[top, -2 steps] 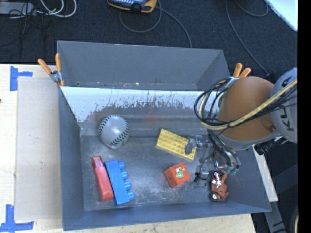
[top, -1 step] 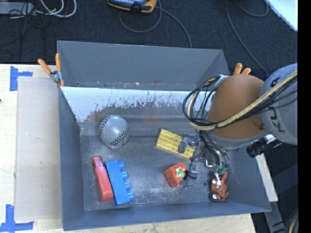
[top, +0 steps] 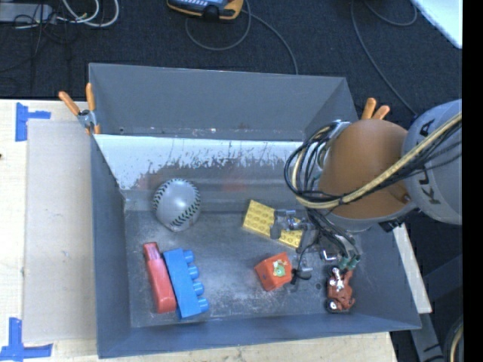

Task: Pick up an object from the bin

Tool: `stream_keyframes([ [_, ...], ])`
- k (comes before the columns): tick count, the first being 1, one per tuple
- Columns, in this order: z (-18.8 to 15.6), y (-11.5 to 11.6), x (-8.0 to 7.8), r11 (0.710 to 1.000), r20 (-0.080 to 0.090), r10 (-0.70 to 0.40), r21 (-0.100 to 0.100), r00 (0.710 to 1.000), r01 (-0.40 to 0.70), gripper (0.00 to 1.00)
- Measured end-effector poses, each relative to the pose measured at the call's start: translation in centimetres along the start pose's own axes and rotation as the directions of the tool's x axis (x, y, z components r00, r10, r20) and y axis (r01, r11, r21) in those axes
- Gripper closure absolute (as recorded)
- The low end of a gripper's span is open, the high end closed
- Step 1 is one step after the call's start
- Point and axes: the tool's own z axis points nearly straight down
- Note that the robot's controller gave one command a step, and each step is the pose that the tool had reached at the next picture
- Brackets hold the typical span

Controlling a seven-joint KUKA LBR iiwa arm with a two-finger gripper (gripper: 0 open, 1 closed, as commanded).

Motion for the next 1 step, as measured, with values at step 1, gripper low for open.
stream_keyframes([
  [1, 2.6, -0.25, -0.15, 0.983, -0.006, -0.184, -0.003, 0.983, 0.184, 0.0],
])
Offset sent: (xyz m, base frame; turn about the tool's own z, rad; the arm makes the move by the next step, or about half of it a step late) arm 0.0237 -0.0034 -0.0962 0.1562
